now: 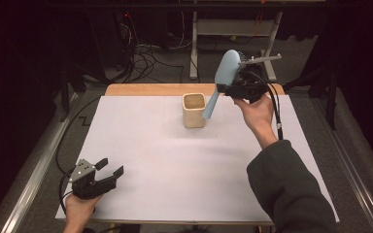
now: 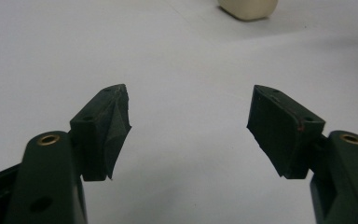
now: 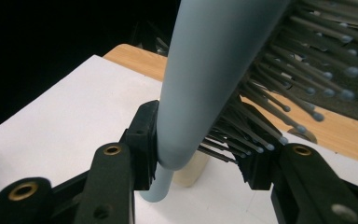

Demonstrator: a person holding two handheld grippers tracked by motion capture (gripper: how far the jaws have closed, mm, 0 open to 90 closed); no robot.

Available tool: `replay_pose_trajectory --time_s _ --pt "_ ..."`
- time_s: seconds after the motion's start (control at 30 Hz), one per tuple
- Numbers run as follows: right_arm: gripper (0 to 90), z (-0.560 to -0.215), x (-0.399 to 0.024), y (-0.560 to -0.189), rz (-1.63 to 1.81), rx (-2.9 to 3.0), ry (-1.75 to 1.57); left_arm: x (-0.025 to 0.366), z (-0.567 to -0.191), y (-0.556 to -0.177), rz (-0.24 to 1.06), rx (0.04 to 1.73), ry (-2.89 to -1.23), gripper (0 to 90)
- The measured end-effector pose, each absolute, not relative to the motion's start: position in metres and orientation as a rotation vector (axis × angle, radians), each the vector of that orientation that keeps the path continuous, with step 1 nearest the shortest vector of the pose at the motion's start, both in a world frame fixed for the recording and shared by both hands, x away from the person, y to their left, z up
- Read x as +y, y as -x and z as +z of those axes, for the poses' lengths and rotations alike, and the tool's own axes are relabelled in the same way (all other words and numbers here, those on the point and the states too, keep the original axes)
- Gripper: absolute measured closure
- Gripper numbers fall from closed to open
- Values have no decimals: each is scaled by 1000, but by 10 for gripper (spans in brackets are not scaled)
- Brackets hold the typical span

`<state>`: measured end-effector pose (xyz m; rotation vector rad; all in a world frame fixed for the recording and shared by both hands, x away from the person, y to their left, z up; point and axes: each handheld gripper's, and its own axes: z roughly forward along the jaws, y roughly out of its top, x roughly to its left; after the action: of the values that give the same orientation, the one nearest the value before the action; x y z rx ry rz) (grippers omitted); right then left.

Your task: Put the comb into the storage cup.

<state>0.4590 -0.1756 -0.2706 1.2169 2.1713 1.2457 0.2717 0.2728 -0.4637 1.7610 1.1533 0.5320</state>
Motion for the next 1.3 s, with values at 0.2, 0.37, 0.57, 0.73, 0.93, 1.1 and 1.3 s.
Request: replay_pose_trajectory --time_s 0.2,0.37,0.57,0.73,0.93,1.1,1.3 --pt "560 -262 -171 -464 1240 2150 -1208 273 -464 -272 532 1153 -1758 299" --pt "560 -259 -167 -470 1240 2136 -1210 273 -464 -272 530 1149 -1761 298" --pt "558 -262 -158 -475 1229 2127 -1189 273 -463 -272 526 1152 -1753 300" --pt "558 -264 -153 -481 1226 2104 -1221 273 -463 -272 516 1151 -1759 303" --pt "558 -267 -146 -487 1228 2082 -1249 272 -464 -272 518 1147 -1762 303" --pt "558 -270 -141 -489 1222 2075 -1246 271 -464 -272 518 1141 -1769 303" --pt "557 -274 -137 -493 1207 2079 -1255 271 -464 -272 513 1143 -1768 303"
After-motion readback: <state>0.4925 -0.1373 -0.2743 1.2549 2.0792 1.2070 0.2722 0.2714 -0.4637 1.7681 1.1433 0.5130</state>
